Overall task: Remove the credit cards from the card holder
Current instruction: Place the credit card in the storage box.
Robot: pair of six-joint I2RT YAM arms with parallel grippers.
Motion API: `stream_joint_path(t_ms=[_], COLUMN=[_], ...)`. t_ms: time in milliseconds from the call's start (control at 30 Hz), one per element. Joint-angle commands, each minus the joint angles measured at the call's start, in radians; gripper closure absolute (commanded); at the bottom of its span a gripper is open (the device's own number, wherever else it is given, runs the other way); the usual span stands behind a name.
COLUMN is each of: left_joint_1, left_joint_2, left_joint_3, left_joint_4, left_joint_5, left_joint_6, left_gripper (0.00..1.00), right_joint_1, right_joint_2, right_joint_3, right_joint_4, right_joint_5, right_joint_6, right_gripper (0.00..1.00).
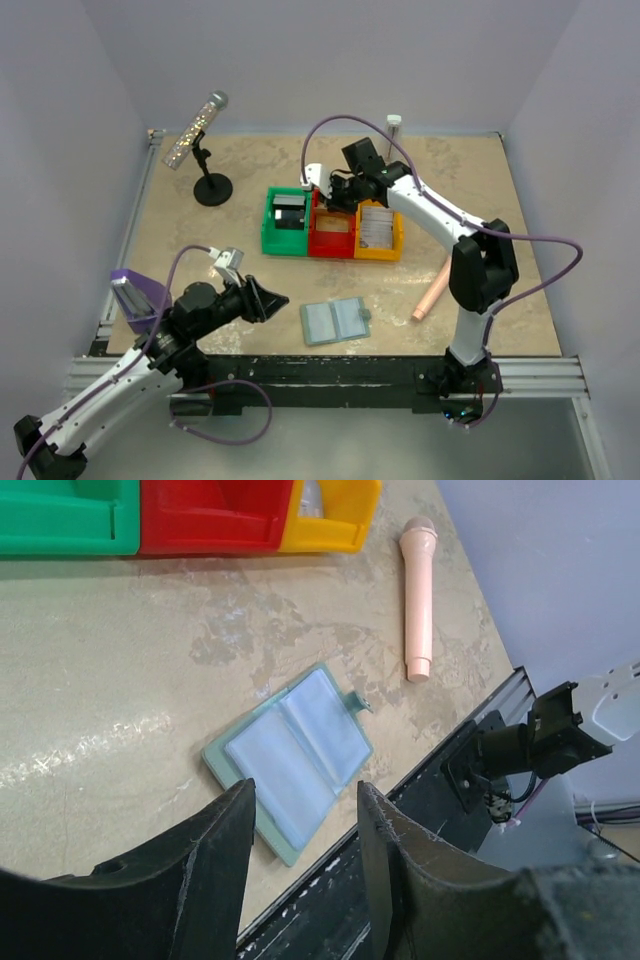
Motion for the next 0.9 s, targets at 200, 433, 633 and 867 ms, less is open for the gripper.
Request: stream_joint_path(t_ms=[200, 433, 633, 867], left_joint_1=[0.002, 0.003, 0.003, 0.003], left_joint_2=[0.051, 0.081, 0.104, 0.123], left_joint_3=[0.059, 0.055, 0.042, 0.039], left_joint_4=[-0.002, 0.018, 0.044, 0.059], left_joint_5=[-0.017, -0.014, -0.008, 0.004], left_joint_6=[0.045, 0.039, 0.034, 0.036], left_gripper=[0.51, 0.50, 0.51, 0.50], right_joint_1=[-0.010, -0.010, -0.011, -0.024], right_joint_2=[0.046, 0.077, 0.089, 0.103], right_joint_3=[0.023, 0.013, 0.001, 0.025], right_joint_4=[0.097, 0.087, 0.084, 0.030], right_joint_5=[-0.046, -0.072, -0.081, -0.099], right_joint_6=[0.008, 0.003, 0.002, 0.003], right_gripper=[1.00, 1.00, 1.00, 1.00])
